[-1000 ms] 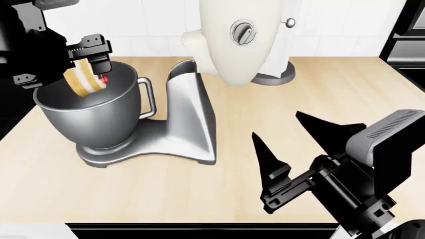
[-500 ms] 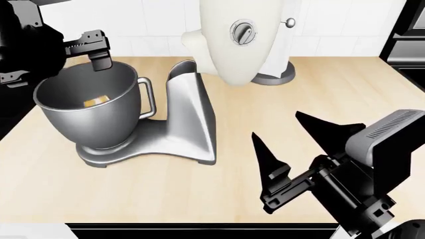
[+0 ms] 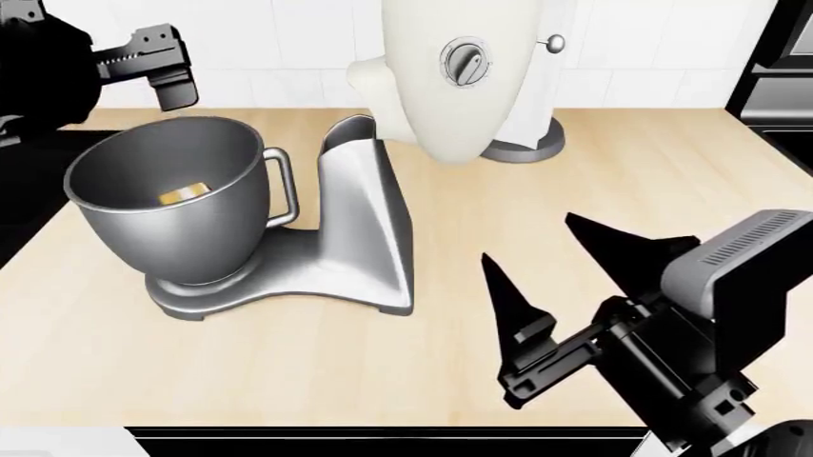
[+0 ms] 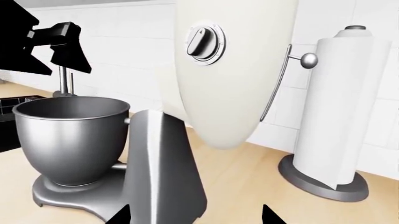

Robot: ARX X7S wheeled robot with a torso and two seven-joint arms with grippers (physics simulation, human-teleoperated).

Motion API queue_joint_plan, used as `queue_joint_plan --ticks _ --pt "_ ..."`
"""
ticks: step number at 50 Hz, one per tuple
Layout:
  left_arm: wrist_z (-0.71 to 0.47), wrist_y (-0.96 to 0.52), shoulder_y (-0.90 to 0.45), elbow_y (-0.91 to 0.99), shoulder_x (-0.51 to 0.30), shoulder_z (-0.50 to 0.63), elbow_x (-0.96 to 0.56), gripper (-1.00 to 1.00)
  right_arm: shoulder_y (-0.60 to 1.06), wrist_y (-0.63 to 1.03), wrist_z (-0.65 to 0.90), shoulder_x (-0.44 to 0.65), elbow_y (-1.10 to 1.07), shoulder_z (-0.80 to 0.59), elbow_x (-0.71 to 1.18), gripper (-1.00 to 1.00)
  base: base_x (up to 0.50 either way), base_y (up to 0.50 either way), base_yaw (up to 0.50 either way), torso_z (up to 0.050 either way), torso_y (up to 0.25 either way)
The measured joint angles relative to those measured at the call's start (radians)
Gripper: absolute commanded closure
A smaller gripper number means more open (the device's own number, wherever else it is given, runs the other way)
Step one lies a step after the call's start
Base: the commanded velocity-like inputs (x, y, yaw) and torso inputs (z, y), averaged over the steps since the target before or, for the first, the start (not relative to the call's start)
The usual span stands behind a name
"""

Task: Place the cake in the stand mixer bowl.

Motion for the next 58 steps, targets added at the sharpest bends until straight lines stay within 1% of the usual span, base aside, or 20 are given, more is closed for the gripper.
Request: queue_joint_plan --ticks 6,16,21,28,34,41,58 --pt "-0.077 0.012 0.007 0.109 -0.045 -0.025 -0.088 -1.0 0.001 -0.002 0.008 0.006 -0.002 0.006 0.009 -1.0 0.0 0.0 0.0 0.0 0.0" --pt "-0.228 0.09 0.048 0.433 -0.175 -0.087 -0.277 -1.0 0.004 -0.006 0.045 0.028 -0.016 0.032 0.051 -1.0 0.0 0.0 0.0 0.0 0.0" --pt "-0.272 0.134 0.069 0.574 -0.228 -0.114 -0.338 -1.0 0.003 -0.011 0.066 0.045 -0.033 0.049 0.076 -1.0 0.0 0.0 0.0 0.0 0.0" --pt "-0.308 0.183 0.081 0.725 -0.282 -0.144 -0.395 -1.0 0.001 -0.022 0.102 0.074 -0.062 0.08 0.118 -1.0 0.0 0.0 0.0 0.0 0.0" --pt "-0.322 0.21 0.074 0.816 -0.309 -0.165 -0.421 -1.0 0.044 -0.023 0.166 0.103 -0.088 0.099 0.191 -1.0 0.0 0.0 0.0 0.0 0.0" --pt "-0.324 0.229 0.069 0.896 -0.331 -0.183 -0.423 -1.0 0.133 -0.013 0.252 0.138 -0.121 0.105 0.291 -1.0 0.0 0.0 0.0 0.0 0.0" --pt "-0.343 0.249 0.03 1.003 -0.347 -0.183 -0.428 -1.0 0.314 0.001 0.379 0.19 -0.169 0.108 0.471 -1.0 0.0 0.0 0.0 0.0 0.0"
